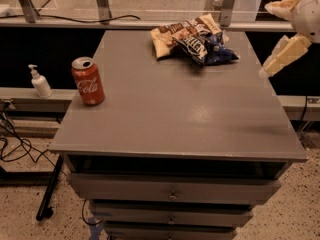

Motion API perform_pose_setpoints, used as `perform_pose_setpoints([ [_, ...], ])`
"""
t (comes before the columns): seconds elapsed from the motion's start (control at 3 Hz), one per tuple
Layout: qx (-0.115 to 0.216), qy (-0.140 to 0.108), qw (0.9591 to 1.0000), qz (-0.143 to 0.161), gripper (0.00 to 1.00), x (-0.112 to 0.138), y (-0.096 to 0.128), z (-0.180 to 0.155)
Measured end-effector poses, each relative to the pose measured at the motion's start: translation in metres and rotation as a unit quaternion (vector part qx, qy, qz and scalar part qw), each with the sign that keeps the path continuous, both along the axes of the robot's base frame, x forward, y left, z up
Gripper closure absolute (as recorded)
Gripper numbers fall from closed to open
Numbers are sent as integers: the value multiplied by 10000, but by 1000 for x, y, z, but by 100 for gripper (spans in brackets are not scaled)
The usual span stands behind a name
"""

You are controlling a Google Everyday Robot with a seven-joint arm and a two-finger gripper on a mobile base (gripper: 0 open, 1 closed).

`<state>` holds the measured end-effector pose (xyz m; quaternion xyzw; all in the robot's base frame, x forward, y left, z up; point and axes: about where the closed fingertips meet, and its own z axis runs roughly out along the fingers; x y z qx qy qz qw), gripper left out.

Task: Move blue chip bag near brown chip bag

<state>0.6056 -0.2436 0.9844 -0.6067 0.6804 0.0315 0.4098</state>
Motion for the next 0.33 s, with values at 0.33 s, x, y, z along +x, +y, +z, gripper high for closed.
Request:
perform_pose_setpoints([
  [0.33,21,-17,10000,-31,0,-4,-6,2],
])
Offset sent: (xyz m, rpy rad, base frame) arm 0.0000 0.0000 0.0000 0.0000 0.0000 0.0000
